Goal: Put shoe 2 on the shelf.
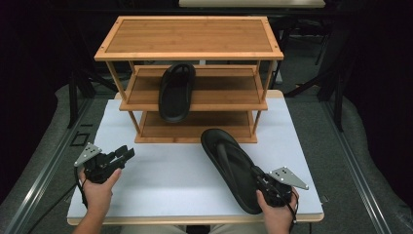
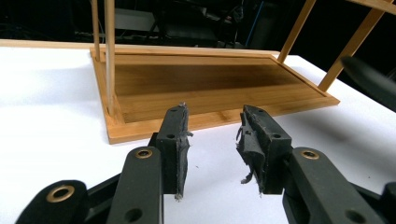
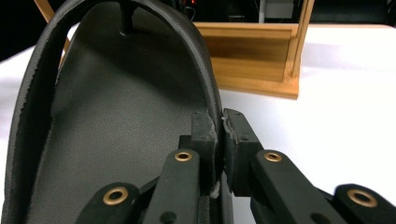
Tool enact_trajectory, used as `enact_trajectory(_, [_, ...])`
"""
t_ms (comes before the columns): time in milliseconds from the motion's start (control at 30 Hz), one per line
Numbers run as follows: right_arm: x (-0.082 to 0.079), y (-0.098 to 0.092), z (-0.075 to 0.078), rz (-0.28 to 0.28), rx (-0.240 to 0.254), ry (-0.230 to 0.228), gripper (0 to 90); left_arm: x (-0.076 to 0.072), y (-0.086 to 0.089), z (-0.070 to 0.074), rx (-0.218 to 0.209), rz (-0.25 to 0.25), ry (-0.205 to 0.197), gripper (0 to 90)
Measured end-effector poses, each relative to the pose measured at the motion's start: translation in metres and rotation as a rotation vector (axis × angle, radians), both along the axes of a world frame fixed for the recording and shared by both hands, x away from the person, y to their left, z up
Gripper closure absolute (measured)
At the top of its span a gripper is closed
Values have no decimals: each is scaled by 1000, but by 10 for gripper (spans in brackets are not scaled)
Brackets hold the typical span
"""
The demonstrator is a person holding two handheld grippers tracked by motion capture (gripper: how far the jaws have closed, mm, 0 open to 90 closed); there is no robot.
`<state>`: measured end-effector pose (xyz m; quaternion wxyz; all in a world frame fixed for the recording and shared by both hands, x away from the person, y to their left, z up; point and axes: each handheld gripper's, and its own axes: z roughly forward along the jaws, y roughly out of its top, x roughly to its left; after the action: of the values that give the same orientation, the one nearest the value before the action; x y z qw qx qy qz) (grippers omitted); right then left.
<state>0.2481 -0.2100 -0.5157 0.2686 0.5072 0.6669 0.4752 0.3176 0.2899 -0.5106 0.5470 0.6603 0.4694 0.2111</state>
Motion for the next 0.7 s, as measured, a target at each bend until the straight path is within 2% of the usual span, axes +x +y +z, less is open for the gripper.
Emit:
enact_trajectory(33, [1, 0, 1, 0, 16, -25, 835, 0, 0, 0, 1, 2, 1, 616])
enact_trajectory(267, [2, 0, 12, 4, 22, -41, 835, -2, 1, -1, 2, 3, 2, 616])
enact_trajectory(333, [5, -1, 17, -3, 46, -67, 835, -3, 1, -1, 4, 3, 4, 616])
enact_trajectory(433, [6, -3, 22, -2, 53, -70, 835, -3, 1, -2, 5, 5, 5, 616])
enact_trajectory(500, [7, -4, 26, -7, 57, -84, 835, -3, 1, -2, 5, 5, 6, 616])
enact_trajectory(600, [8, -4, 31, -8, 45, -82, 835, -3, 2, -2, 4, 5, 6, 615])
enact_trajectory(667, [10, -5, 36, -7, 42, -96, 835, -3, 2, -2, 5, 5, 6, 616])
enact_trajectory(700, [12, -5, 41, -5, 45, -119, 835, -3, 2, -2, 4, 4, 8, 616])
